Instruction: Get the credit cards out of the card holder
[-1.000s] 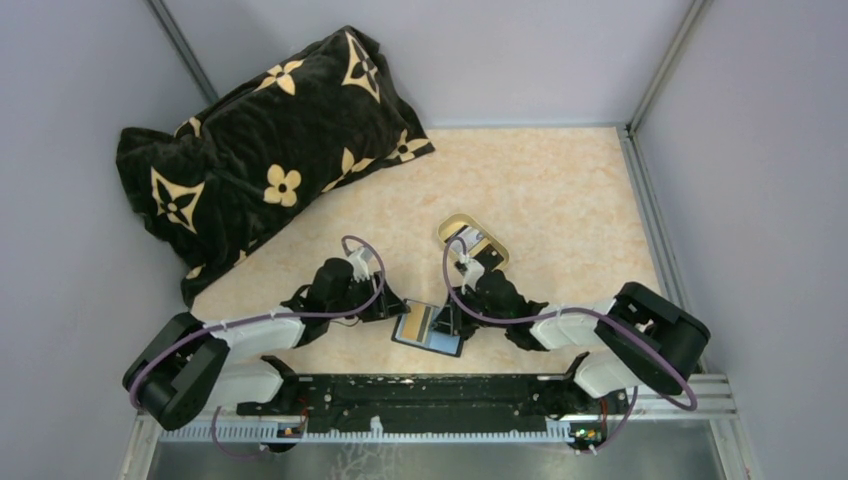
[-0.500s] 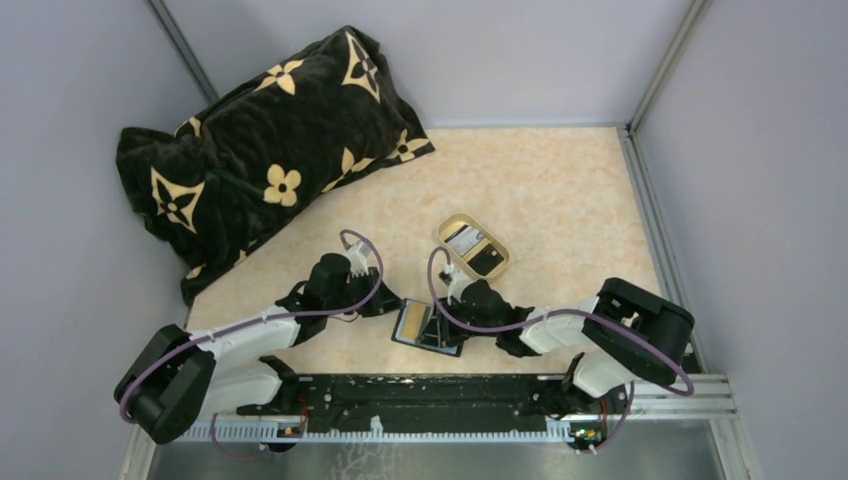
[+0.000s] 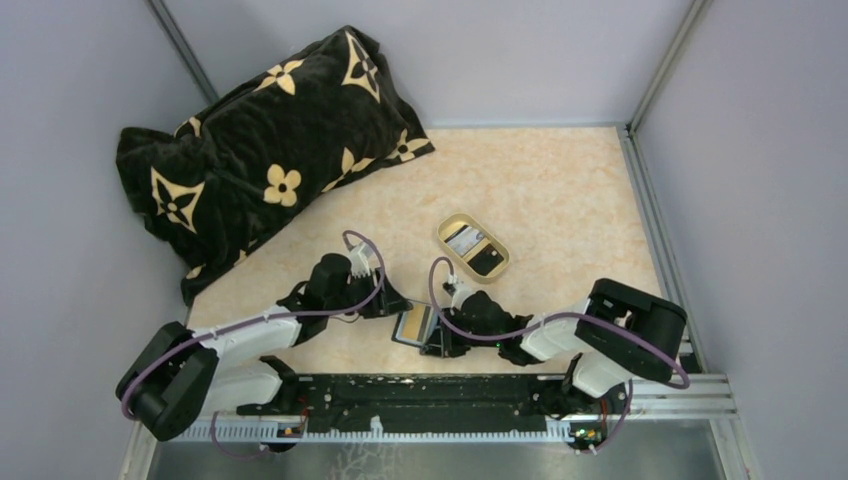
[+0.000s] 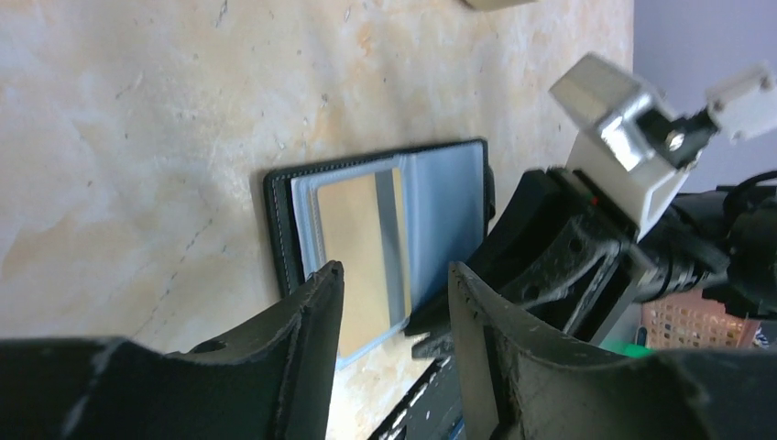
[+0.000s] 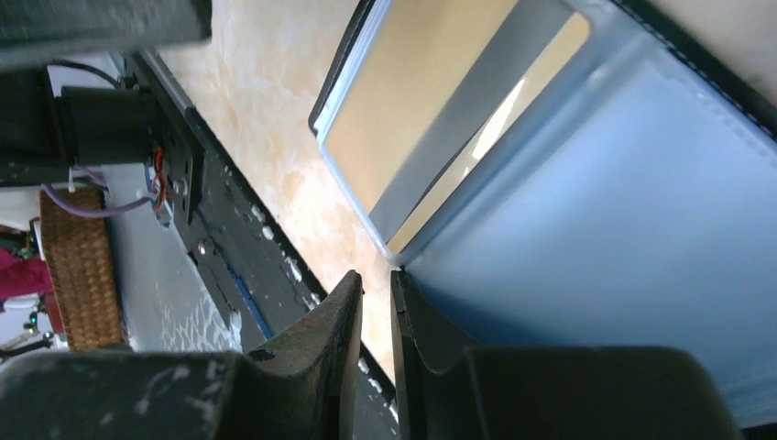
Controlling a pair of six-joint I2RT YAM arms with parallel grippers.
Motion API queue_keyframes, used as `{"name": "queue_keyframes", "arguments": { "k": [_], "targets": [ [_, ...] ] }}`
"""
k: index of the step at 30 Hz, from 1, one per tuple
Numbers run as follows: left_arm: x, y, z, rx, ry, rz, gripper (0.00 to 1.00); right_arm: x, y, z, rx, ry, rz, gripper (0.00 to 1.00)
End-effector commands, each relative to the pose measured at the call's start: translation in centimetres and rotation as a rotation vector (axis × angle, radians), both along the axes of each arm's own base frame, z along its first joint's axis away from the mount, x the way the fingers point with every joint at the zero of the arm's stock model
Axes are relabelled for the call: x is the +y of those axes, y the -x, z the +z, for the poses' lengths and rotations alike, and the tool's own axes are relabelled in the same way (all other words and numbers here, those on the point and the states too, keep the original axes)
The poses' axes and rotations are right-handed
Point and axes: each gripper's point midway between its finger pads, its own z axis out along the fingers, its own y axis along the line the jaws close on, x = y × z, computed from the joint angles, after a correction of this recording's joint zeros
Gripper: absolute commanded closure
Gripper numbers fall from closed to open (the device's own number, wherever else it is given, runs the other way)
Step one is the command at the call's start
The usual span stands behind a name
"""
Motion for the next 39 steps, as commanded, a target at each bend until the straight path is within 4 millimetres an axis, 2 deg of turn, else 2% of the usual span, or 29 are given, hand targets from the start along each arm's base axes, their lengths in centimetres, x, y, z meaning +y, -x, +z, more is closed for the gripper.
{"name": "queue_keyframes", "arguments": {
  "k": [1,6,11,13,15,16,20,23,26,29,32,35,39],
  "targets": [
    [0.1,0.7,0.2,-0.004,0.037,-0.015,0.47,-0.1,-1.8,1.0,-0.037,-0.024,-0.041,0.81],
    [0.1,1.2,-0.2,0.01,0.045,-0.014,0.5,-0.2,-2.7,1.6,-0.078,0.018,-0.041,0.81],
    [0.0,1.4,-0.3,0.016,0.05,-0.018,0.53,0.6,-2.0,2.8,-0.075,-0.041,0.003,0.81],
    [-0.1,1.5,-0.4,0.017,0.05,-0.021,0.59,1.1,-1.7,3.8,-0.07,-0.086,0.022,0.81],
    [-0.1,1.4,-0.6,0.022,0.047,-0.026,0.72,1.4,-1.4,5.0,-0.073,-0.133,0.035,0.81],
    [-0.2,1.4,-0.8,0.026,0.045,-0.03,0.76,1.5,-1.4,5.6,-0.078,-0.152,0.034,0.81],
    [-0.7,1.3,-1.6,0.04,0.046,-0.048,0.82,1.2,-2.1,6.9,-0.108,-0.159,0.004,0.79],
    [-1.0,1.3,-2.3,0.054,0.04,-0.062,0.87,0.5,-3.4,6.9,-0.109,-0.167,-0.041,0.79],
    [-1.2,1.4,-2.7,0.067,0.04,-0.076,0.99,-0.6,-5.0,6.6,-0.113,-0.156,-0.116,0.81],
    [-1.0,1.6,-3.1,0.075,0.032,-0.077,1.0,-1.1,-5.9,6.1,-0.114,-0.127,-0.15,0.8],
    [-0.8,1.7,-3.4,0.075,0.023,-0.074,1.0,-1.0,-6.1,5.5,-0.116,-0.103,-0.146,0.72],
    [-0.7,1.7,-3.6,0.077,0.015,-0.072,1.0,-1.1,-6.2,4.4,-0.107,-0.071,-0.147,0.59],
    [-0.7,1.7,-3.7,0.082,0.015,-0.073,1.0,-1.0,-5.8,2.7,-0.075,-0.053,-0.133,0.54]
  ]
}}
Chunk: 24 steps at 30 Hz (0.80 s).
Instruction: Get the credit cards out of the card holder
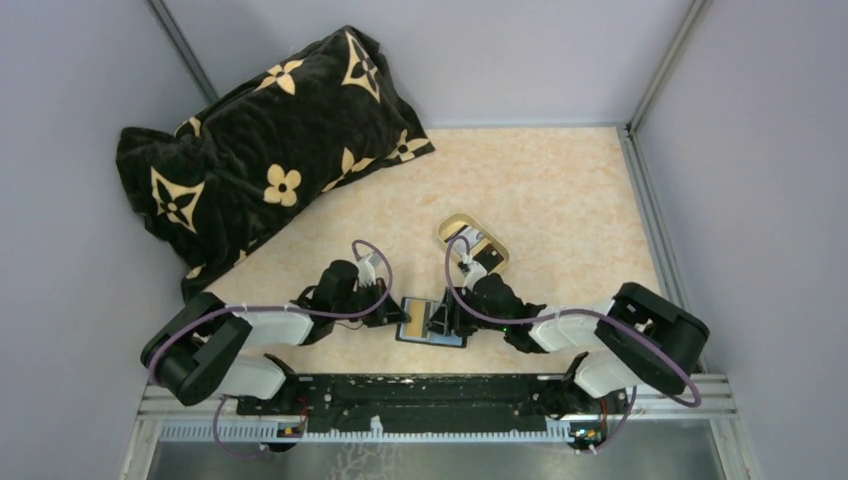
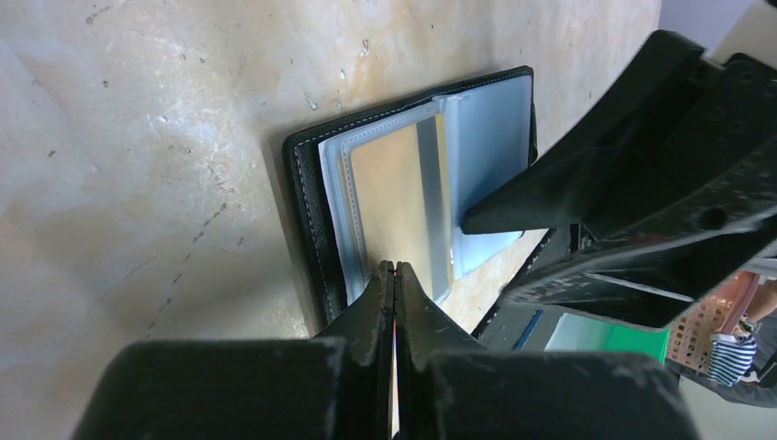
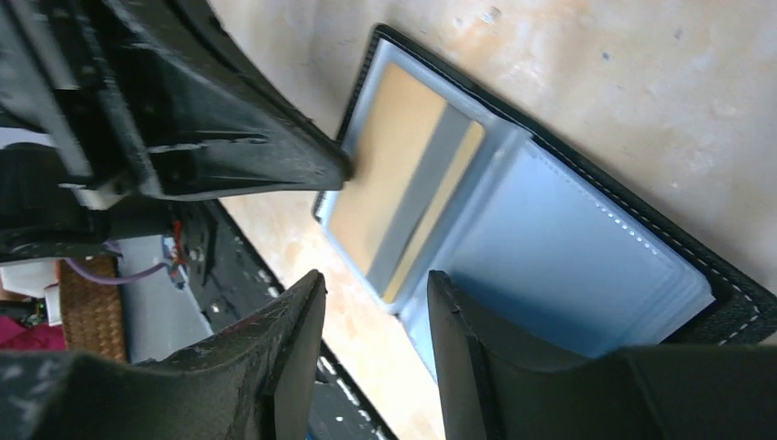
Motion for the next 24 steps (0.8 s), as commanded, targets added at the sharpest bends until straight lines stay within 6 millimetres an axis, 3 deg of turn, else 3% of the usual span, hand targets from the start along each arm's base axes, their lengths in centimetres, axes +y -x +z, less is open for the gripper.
{"name": "queue_keyframes", "arguments": {
  "k": [1,9,24],
  "targets": [
    [-0.3,0.1,0.0,-0.021,0.011,-0.025,1.0,0.7,-0.6,-0.3,-0.015,-0.022,0.001,0.54],
    [-0.3,0.2,-0.4,-0.009,0.005,-0.03,1.0,1.6,-0.2,-0.9,0.014,-0.069,0.029,0.54],
    [-0.2,0.4,-0.7,0.002,0.002,-0.031,1.0,2.5,-0.3,2.6,-0.007,-0.298,0.041,0.6]
  ]
}}
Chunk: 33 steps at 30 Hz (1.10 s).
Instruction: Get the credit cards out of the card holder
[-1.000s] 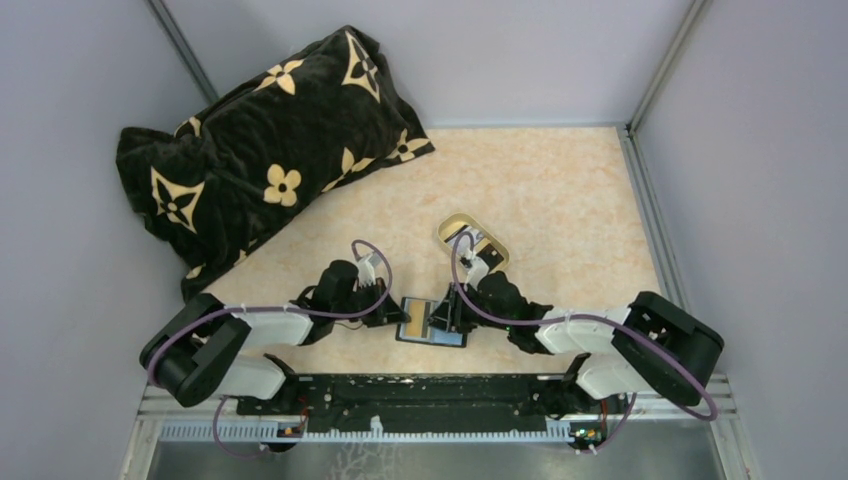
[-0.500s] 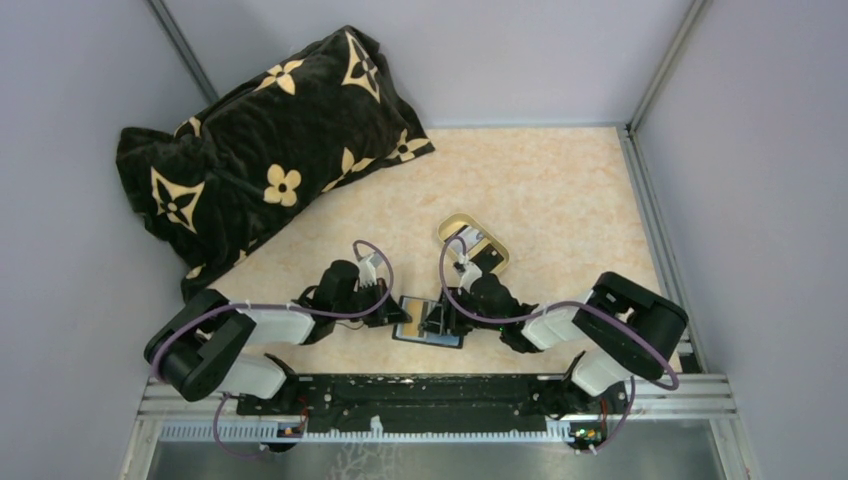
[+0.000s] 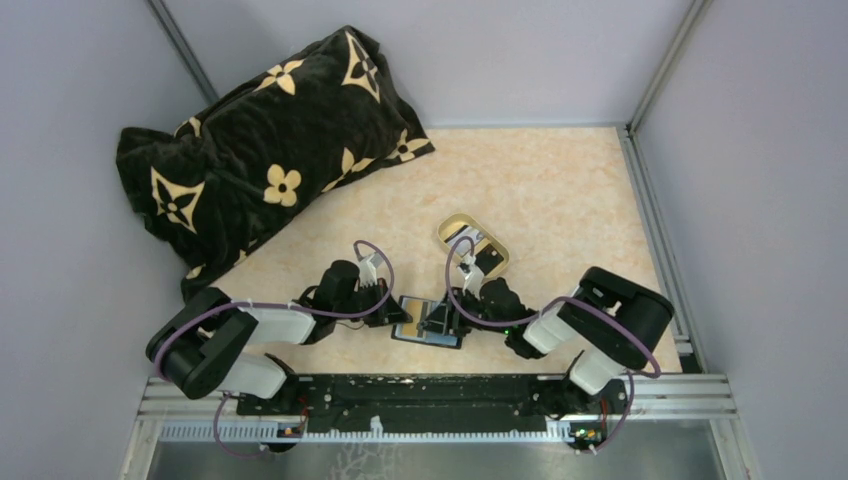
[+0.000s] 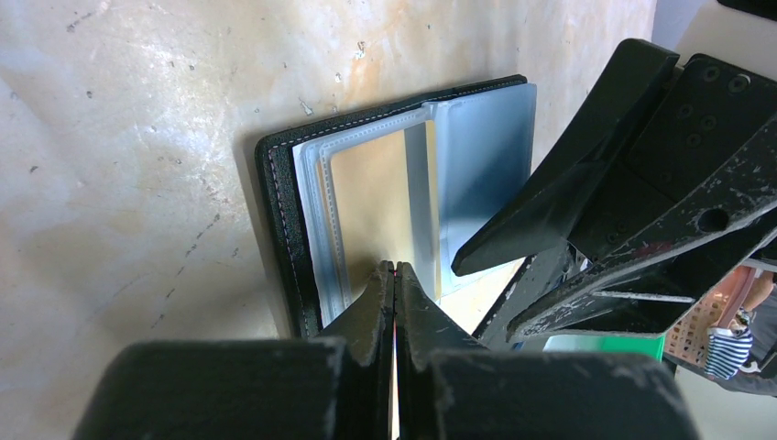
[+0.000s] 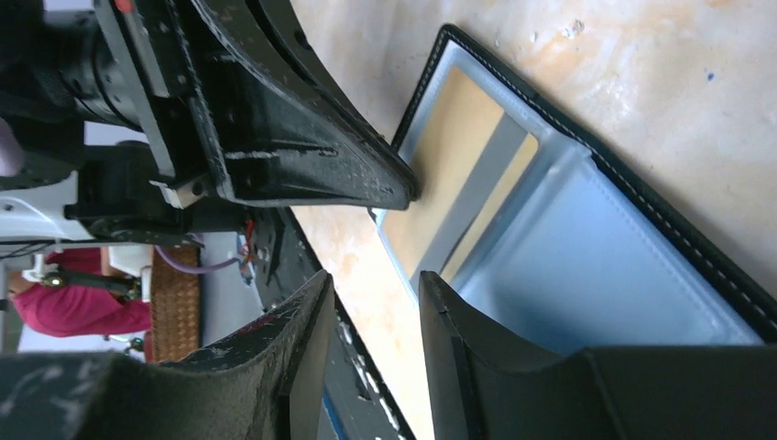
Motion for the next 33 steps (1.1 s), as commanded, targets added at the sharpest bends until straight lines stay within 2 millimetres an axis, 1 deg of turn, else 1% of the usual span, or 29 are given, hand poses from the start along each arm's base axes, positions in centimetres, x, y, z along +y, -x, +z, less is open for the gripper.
{"name": "queue_keyframes", "arguments": {
  "k": [1,4,6,9,12,15,16,20,26,33],
  "targets": [
    [0.1,0.5,-0.4,0.001,-0.008,-0.018,1.0,1.1,-0.8,2.6,-0.043,-0.136,0.01,0.61],
    [0.3,0.5,-0.4,0.0,-0.014,-0.014,1.0,1.2,-0.9,2.2,-0.033,-0.127,0.011,0.61],
    [0.4,0.5,-0.4,-0.004,-0.016,-0.01,1.0,1.0,-1.0,1.4,-0.022,-0.09,-0.001,0.61],
    [0.4,0.5,-0.4,-0.008,-0.019,-0.008,1.0,0.3,-1.3,0.4,-0.021,-0.022,-0.026,0.61],
    [0.4,0.4,-0.5,-0.007,-0.021,-0.007,1.0,-0.2,-1.7,0.5,-0.047,0.034,-0.04,0.61],
    [0.2,0.3,-0.4,-0.005,-0.015,-0.013,1.0,-1.1,-2.2,-0.5,-0.051,0.14,-0.059,0.61],
    [0.1,0.3,-0.4,-0.006,-0.012,-0.016,1.0,-1.2,-2.3,-0.5,-0.059,0.151,-0.063,0.6],
    [0.1,0.3,-0.3,-0.008,-0.012,-0.017,1.0,-0.6,-2.4,-0.4,-0.062,0.137,-0.048,0.6],
    [0.5,0.6,-0.2,-0.007,-0.017,-0.008,1.0,0.8,-2.2,-1.1,-0.038,0.103,-0.021,0.6],
    [1.1,0.7,-0.3,-0.009,-0.041,0.009,1.0,1.9,-2.1,0.0,-0.047,0.032,0.003,0.6]
  ]
}}
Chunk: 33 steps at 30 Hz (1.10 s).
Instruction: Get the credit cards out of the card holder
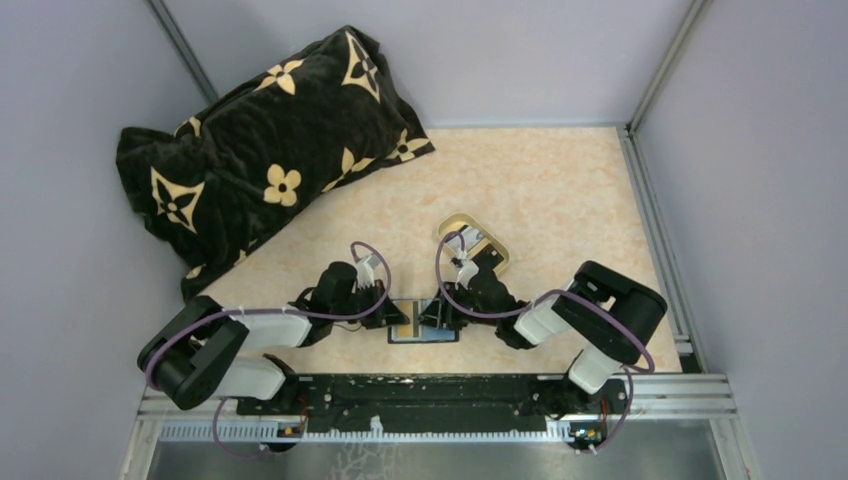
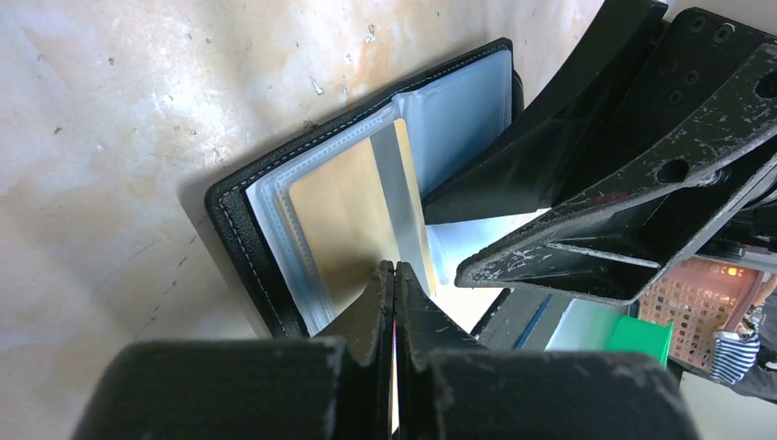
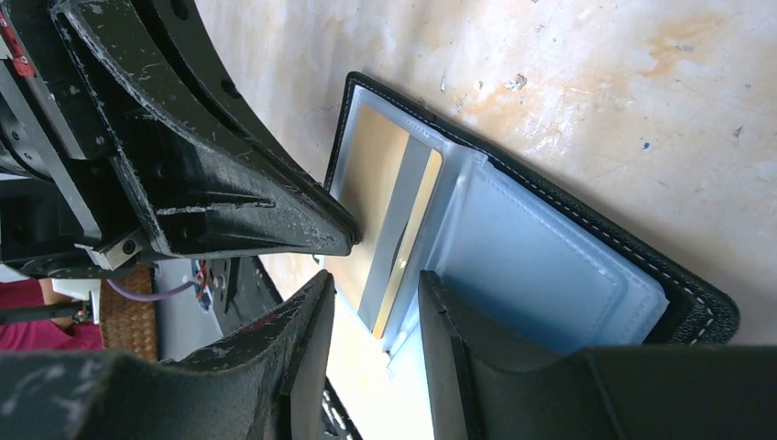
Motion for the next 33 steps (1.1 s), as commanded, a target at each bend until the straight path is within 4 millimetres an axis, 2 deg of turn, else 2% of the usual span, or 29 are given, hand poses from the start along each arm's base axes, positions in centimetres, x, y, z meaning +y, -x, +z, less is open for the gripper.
{"name": "queue_keyframes", "arguments": {
  "k": [1,11,14,24,33],
  "targets": [
    [0.5,0.4,-0.5,-0.008,-0.025,-0.001,1.0,1.3,-0.2,1.6,-0.037,-0.068,0.024,0.6],
    [0.3,0.3,-0.3,-0.004,-0.016,-0.01,1.0,1.9,-0.1,1.9,-0.041,-0.083,0.047,0.6],
    [0.4,0.3,-0.2,-0.008,-0.019,-0.006,1.0,2.2,0.2,1.0,-0.017,-0.08,0.061,0.6],
    [0.6,0.5,-0.5,-0.006,-0.028,-0.004,1.0,3.9,0.3,2.9,-0.01,-0.182,0.101,0.6],
    [0.6,0.5,-0.5,-0.006,-0.027,-0.007,1.0,4.4,0.3,3.3,-0.005,-0.215,0.108,0.6]
  ]
}}
